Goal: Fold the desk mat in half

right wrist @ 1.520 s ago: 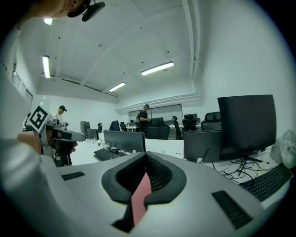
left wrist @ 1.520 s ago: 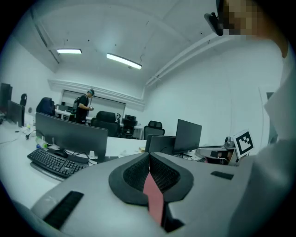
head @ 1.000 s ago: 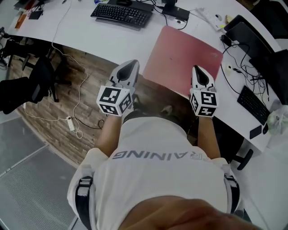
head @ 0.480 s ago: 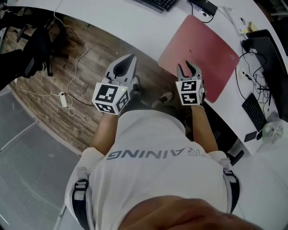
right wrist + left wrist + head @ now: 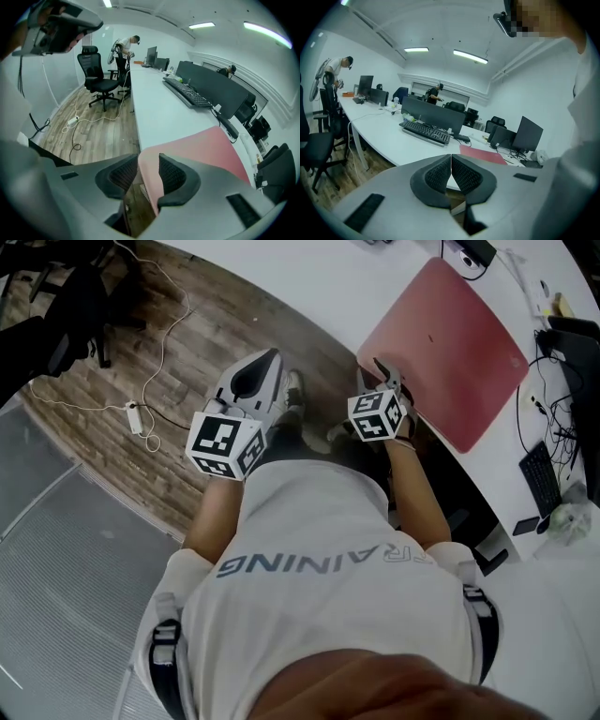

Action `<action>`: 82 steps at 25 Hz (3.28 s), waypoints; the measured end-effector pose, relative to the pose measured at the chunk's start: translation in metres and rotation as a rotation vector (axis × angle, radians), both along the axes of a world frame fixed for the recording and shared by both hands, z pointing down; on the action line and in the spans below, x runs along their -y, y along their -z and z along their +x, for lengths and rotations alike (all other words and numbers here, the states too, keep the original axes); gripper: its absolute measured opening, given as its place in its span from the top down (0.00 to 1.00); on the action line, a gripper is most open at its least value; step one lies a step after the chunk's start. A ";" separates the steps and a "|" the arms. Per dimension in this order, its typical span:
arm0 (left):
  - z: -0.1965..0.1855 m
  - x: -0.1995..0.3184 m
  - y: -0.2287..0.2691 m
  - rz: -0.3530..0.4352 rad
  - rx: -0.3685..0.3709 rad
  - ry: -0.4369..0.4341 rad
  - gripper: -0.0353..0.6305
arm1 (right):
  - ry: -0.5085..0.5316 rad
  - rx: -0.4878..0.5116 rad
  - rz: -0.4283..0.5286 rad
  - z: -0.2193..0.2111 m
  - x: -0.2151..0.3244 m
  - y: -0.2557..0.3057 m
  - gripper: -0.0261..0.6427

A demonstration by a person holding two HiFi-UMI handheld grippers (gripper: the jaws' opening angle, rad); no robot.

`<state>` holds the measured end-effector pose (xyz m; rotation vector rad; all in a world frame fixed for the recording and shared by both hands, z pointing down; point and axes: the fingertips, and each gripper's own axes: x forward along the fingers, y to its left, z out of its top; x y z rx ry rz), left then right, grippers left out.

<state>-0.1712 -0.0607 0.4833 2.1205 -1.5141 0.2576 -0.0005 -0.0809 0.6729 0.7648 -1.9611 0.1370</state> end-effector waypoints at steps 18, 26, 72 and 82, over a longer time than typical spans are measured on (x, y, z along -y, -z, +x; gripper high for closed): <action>-0.020 0.004 -0.016 -0.041 -0.047 -0.025 0.90 | 0.018 -0.150 0.180 -0.007 0.001 -0.011 0.90; -0.012 0.033 0.006 0.028 -0.076 -0.158 0.90 | -0.178 -0.029 0.184 0.009 0.019 0.038 0.91; 0.324 0.132 0.042 0.065 0.058 -0.331 0.90 | -0.458 0.276 0.237 0.359 0.146 0.106 0.91; 0.357 0.134 0.035 0.055 0.085 -0.374 0.90 | -0.530 0.233 0.198 0.423 0.172 0.076 0.91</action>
